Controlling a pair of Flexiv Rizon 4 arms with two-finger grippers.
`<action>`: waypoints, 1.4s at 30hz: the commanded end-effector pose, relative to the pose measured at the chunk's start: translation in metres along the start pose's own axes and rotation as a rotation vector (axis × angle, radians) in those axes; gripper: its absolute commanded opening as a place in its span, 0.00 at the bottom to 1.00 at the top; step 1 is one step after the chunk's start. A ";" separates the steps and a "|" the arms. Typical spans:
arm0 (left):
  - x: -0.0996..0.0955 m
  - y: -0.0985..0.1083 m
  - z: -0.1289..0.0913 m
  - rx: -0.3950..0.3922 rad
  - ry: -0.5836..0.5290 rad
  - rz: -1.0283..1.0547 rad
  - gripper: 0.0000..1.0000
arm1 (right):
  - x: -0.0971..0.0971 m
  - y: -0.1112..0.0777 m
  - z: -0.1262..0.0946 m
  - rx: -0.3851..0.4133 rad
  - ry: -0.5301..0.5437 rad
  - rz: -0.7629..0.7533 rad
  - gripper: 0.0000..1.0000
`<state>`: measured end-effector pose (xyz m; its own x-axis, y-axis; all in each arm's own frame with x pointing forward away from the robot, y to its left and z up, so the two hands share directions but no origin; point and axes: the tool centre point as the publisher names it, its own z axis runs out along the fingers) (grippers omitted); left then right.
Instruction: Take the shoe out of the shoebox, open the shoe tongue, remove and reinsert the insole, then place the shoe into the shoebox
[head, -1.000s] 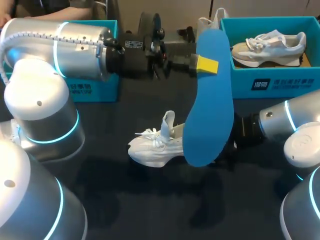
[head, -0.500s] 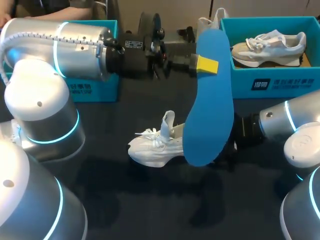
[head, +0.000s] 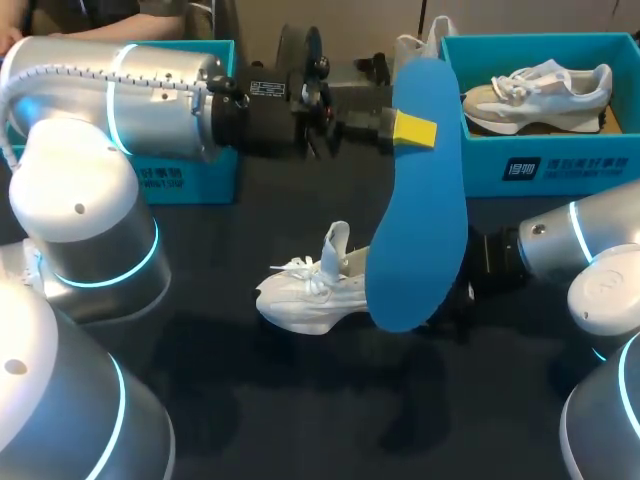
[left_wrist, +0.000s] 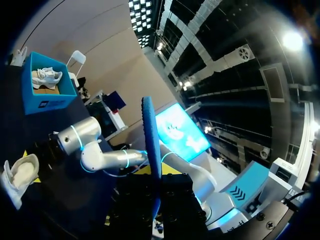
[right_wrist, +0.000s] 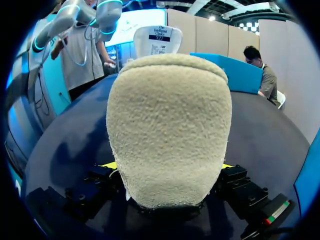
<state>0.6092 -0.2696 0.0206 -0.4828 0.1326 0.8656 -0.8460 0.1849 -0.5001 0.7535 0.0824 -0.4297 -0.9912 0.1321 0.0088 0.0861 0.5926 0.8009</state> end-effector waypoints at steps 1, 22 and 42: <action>0.000 0.001 0.000 0.000 -0.002 0.000 0.00 | -0.003 -0.003 -0.002 0.014 0.000 0.007 1.00; 0.000 0.001 0.000 0.000 -0.002 0.000 0.00 | 0.000 0.018 -0.038 0.206 -0.001 -0.001 1.00; 0.000 0.001 0.000 0.000 -0.002 0.000 0.00 | 0.006 0.053 -0.065 0.550 -0.055 0.023 1.00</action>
<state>0.6093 -0.2696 0.0205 -0.4827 0.1328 0.8656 -0.8460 0.1849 -0.5001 0.7503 0.0627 -0.3577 -0.9842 0.1766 -0.0156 0.1412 0.8339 0.5336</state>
